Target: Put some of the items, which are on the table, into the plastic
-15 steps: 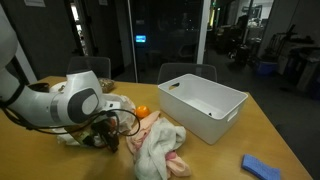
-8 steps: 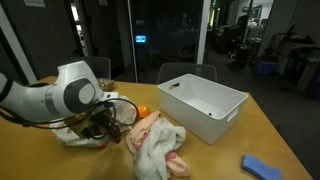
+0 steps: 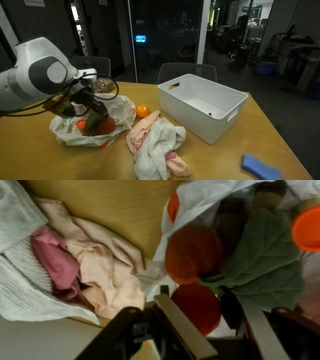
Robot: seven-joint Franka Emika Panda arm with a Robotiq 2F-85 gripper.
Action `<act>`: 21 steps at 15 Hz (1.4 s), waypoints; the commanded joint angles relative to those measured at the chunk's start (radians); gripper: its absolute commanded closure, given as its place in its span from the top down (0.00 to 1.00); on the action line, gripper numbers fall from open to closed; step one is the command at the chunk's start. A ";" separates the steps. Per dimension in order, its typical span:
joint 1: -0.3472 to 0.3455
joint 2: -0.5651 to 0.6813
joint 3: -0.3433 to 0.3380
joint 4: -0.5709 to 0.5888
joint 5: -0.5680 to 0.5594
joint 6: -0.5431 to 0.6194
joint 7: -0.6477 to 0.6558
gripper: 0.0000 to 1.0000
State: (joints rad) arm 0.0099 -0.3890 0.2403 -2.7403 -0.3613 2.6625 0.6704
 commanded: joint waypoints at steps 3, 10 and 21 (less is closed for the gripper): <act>0.056 0.044 0.142 0.070 0.025 0.051 -0.015 0.26; 0.042 0.271 0.218 0.221 -0.017 0.043 -0.016 0.26; 0.023 0.427 0.202 0.315 0.015 0.008 -0.057 0.98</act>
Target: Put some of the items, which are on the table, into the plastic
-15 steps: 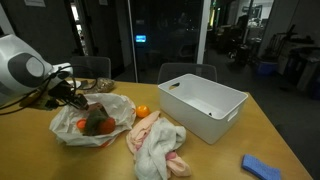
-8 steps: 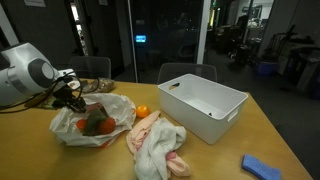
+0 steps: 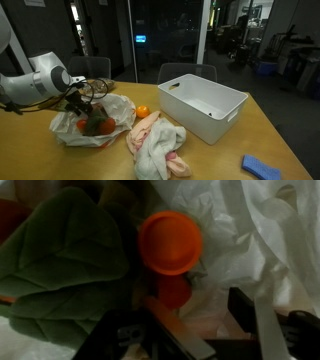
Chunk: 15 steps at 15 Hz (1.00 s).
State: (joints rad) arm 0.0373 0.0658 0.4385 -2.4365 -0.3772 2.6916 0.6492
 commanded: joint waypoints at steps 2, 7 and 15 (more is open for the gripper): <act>0.078 -0.090 -0.087 -0.015 0.084 -0.055 -0.049 1.00; 0.062 -0.284 -0.178 -0.095 0.050 -0.233 0.024 1.00; -0.063 -0.476 -0.268 -0.234 0.072 -0.357 0.083 1.00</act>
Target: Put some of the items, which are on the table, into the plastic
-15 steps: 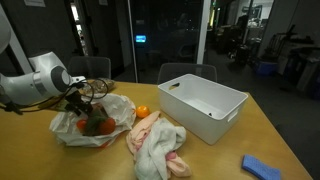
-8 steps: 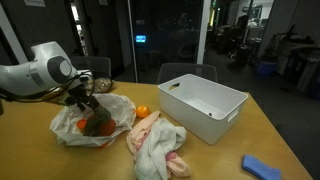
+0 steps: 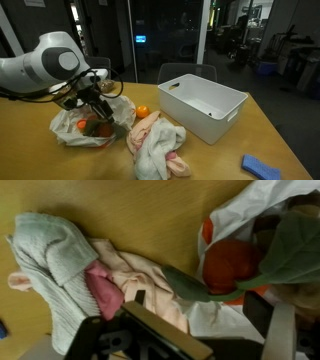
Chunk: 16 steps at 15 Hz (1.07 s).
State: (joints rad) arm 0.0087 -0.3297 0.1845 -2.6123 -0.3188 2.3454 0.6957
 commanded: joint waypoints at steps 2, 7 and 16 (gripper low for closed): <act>-0.071 -0.091 -0.029 -0.083 0.009 -0.004 0.065 1.00; -0.081 -0.123 -0.081 -0.138 0.085 0.016 0.007 1.00; -0.036 -0.051 -0.026 -0.134 0.210 0.298 -0.058 1.00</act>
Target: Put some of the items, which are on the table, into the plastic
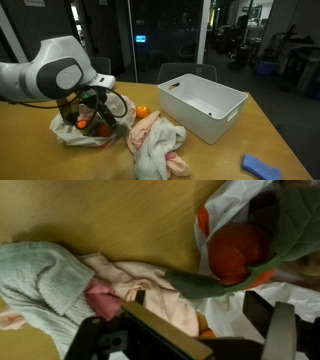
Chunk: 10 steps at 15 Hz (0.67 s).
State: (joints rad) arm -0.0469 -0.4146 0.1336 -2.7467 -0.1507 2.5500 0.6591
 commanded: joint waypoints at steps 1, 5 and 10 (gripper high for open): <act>0.017 0.047 0.044 0.000 0.033 0.133 -0.008 1.00; -0.067 0.147 0.136 0.017 -0.101 0.297 0.038 1.00; -0.242 0.245 0.222 0.058 -0.411 0.353 0.206 1.00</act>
State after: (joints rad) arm -0.1799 -0.2309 0.2978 -2.7355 -0.4011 2.8624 0.7606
